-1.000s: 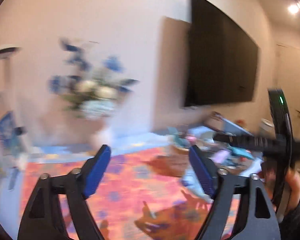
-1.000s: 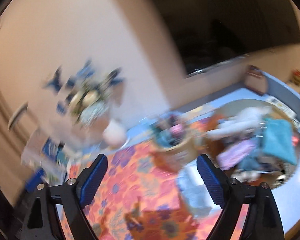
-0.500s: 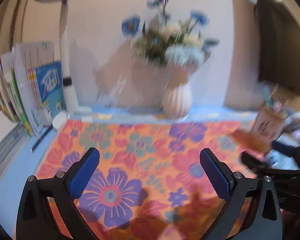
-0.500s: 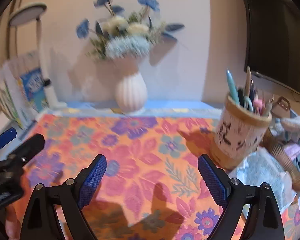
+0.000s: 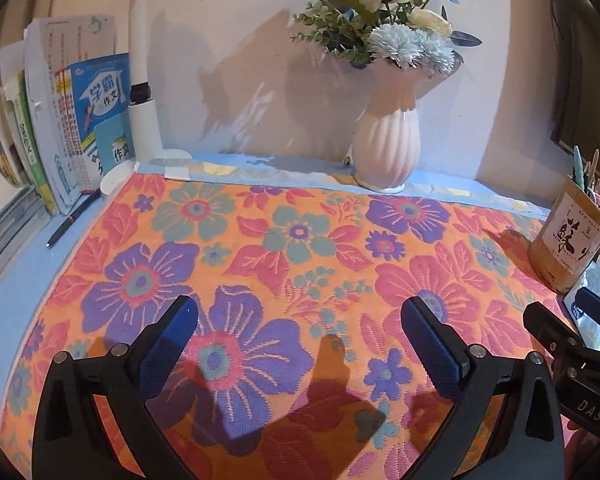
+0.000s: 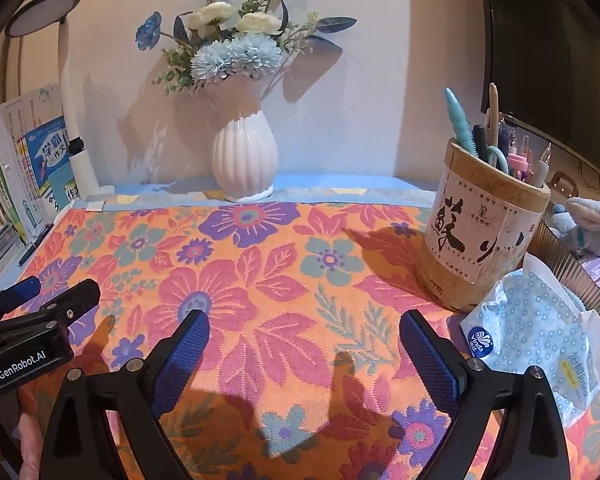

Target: Organize soft objects

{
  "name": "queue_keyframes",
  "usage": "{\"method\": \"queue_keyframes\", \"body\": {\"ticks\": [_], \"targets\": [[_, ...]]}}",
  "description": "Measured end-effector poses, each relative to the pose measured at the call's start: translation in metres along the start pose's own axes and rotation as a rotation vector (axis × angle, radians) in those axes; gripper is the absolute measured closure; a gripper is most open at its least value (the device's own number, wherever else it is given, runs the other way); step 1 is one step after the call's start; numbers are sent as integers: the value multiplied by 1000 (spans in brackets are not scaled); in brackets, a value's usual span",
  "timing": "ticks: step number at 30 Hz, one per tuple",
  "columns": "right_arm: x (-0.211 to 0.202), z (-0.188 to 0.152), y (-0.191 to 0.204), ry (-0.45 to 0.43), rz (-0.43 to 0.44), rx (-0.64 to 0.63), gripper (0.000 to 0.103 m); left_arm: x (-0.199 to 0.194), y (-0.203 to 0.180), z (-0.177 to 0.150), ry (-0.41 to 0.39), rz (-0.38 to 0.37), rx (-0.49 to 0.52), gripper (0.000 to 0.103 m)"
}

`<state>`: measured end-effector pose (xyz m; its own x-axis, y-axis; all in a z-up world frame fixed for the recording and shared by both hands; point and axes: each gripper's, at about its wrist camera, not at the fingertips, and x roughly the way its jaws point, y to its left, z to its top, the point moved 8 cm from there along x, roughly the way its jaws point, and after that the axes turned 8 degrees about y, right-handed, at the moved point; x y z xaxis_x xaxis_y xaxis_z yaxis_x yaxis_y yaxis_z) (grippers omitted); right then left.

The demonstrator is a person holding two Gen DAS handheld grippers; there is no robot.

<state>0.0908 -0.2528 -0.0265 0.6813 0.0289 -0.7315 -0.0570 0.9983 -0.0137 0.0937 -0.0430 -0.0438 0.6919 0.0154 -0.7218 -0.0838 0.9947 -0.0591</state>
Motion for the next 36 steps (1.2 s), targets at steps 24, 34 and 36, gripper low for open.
{"method": "queue_keyframes", "body": {"ticks": [24, 34, 36], "targets": [[6, -2, 0, 27, -13, -4, 0, 5, 3, -2, 29, 53, -3, 1], [9, -3, -1, 37, -14, -5, 0, 3, 8, -1, 21, 70, -19, 1], [9, -3, 0, 39, -15, -4, 0, 3, 8, -1, 19, 79, -24, 1]]}}
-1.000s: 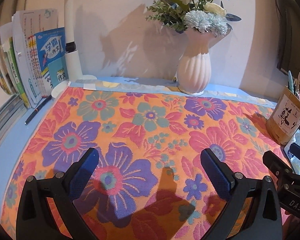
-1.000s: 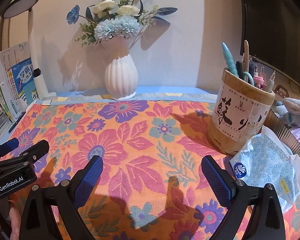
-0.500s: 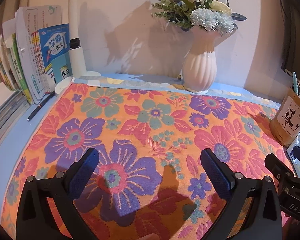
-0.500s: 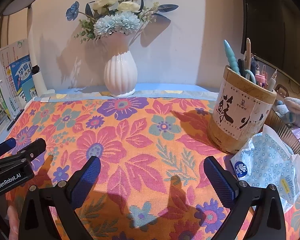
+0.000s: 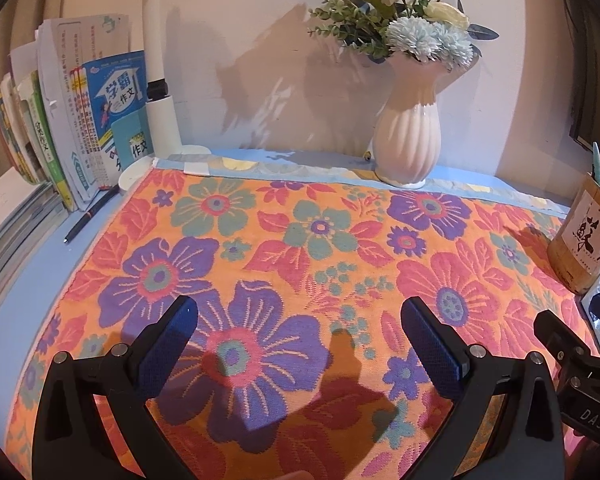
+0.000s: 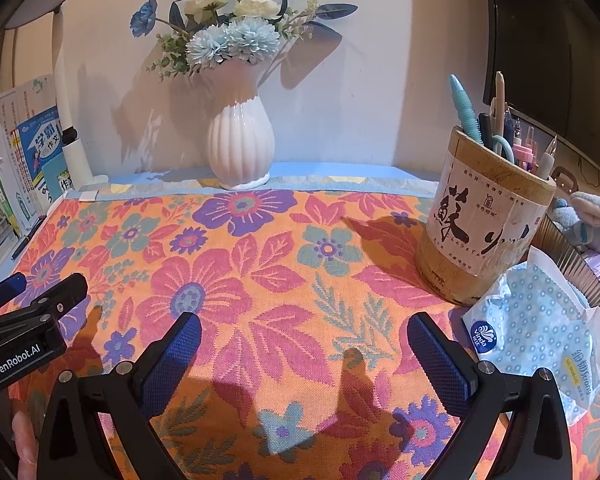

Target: Organize soft objects

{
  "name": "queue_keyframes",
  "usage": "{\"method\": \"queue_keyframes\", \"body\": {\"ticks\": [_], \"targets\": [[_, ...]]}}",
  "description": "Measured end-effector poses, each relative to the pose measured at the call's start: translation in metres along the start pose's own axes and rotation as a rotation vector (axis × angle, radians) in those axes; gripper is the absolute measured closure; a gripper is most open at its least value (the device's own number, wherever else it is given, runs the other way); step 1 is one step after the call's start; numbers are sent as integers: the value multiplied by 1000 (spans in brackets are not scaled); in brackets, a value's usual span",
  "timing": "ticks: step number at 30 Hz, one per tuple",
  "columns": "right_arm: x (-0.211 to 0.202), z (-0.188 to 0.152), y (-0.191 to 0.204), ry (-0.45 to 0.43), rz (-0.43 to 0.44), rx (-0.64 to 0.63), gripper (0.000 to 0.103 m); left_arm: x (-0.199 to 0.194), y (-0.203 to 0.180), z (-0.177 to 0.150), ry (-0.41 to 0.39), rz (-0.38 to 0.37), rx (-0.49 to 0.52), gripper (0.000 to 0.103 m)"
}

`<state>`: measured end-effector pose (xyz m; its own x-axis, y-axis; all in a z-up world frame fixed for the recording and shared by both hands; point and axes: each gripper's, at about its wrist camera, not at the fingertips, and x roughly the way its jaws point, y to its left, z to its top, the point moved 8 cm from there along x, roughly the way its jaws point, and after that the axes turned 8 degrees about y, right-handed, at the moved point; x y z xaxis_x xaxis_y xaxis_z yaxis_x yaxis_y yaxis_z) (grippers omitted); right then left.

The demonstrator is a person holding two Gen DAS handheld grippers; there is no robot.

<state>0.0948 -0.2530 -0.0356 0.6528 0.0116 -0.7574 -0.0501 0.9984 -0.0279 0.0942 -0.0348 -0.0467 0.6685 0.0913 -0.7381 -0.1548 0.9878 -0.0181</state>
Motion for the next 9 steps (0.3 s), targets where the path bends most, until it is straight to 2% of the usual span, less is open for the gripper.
{"method": "queue_keyframes", "body": {"ticks": [7, 9], "targets": [[0, 0, 0, 2, 1, 0, 0, -5, 3, 2, -31, 28, -5, 1], [0, 0, 0, 2, 1, 0, 0, -1, 5, 1, -12, 35, -9, 1]]}}
